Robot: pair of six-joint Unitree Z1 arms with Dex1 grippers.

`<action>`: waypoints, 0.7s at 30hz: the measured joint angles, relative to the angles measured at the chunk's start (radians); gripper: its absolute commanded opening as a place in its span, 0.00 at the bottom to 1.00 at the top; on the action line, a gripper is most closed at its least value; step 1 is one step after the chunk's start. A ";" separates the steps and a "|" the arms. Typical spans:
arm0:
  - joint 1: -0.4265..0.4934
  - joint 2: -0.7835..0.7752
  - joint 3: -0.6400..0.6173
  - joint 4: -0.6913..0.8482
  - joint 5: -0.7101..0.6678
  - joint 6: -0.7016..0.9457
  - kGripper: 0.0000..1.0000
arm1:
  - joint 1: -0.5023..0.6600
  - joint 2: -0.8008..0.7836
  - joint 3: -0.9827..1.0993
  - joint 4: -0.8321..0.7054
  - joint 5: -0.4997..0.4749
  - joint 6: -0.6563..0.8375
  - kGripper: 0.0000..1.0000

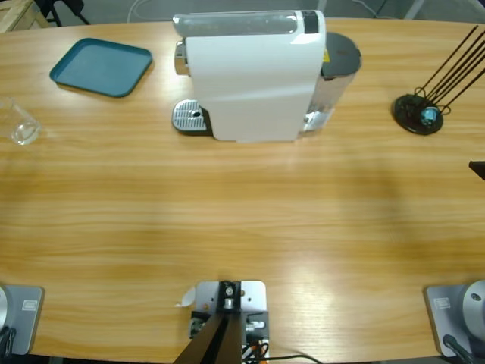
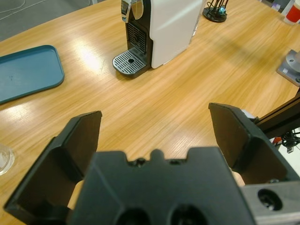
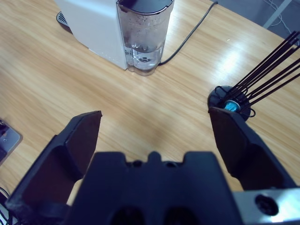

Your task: Pour coffee

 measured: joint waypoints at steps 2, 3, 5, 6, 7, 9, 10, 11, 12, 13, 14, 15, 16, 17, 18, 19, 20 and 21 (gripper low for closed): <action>0.000 -0.003 0.000 0.000 0.000 0.000 1.00 | 0.000 0.000 -0.001 0.000 0.000 0.000 1.00; 0.000 -0.003 0.000 0.000 0.000 0.000 1.00 | 0.000 0.000 -0.001 0.000 0.000 0.000 1.00; 0.000 -0.003 0.000 0.000 0.000 0.000 1.00 | 0.000 0.000 -0.001 0.000 0.000 0.000 1.00; 0.000 -0.003 0.000 0.000 0.000 0.000 1.00 | 0.000 0.000 -0.001 0.000 0.000 0.000 1.00; 0.000 -0.003 0.000 0.000 0.000 0.000 1.00 | 0.000 0.000 -0.001 0.000 0.000 0.000 1.00; 0.000 -0.003 0.000 0.000 0.000 0.000 1.00 | 0.000 0.000 -0.001 0.000 0.000 0.000 1.00; 0.000 -0.003 0.000 0.000 0.000 0.000 1.00 | 0.000 0.000 -0.001 0.000 0.000 0.000 1.00; 0.000 -0.003 0.000 0.000 0.000 0.000 1.00 | 0.000 0.000 -0.001 0.000 0.000 0.000 1.00; 0.000 -0.003 0.000 0.000 0.000 0.000 1.00 | 0.000 0.000 -0.001 0.000 0.000 0.000 1.00; 0.000 -0.003 0.000 0.000 0.000 0.000 1.00 | 0.000 0.000 -0.001 0.000 0.000 0.000 1.00; 0.000 -0.001 0.000 0.000 0.000 0.000 1.00 | 0.000 0.000 -0.001 0.000 0.000 0.000 1.00; 0.000 0.004 -0.001 0.000 0.000 -0.003 1.00 | 0.000 0.000 -0.001 0.000 0.000 0.000 1.00; 0.000 0.012 -0.005 0.000 0.001 -0.010 1.00 | 0.000 0.000 -0.001 0.000 0.000 0.000 1.00; 0.000 0.025 -0.016 0.001 0.001 -0.016 1.00 | 0.000 0.000 -0.001 0.000 0.000 0.000 1.00; 0.000 0.044 -0.038 0.002 0.001 -0.021 1.00 | 0.000 0.000 -0.001 0.000 0.000 0.000 1.00; -0.001 0.077 -0.077 0.005 0.001 -0.034 1.00 | 0.000 0.000 -0.001 0.000 0.000 0.000 1.00; -0.001 0.124 -0.132 0.019 0.001 -0.052 1.00 | 0.000 0.000 -0.001 0.000 0.000 0.000 1.00; -0.002 0.179 -0.193 0.042 0.001 -0.069 1.00 | 0.000 0.000 -0.001 0.000 0.000 0.000 1.00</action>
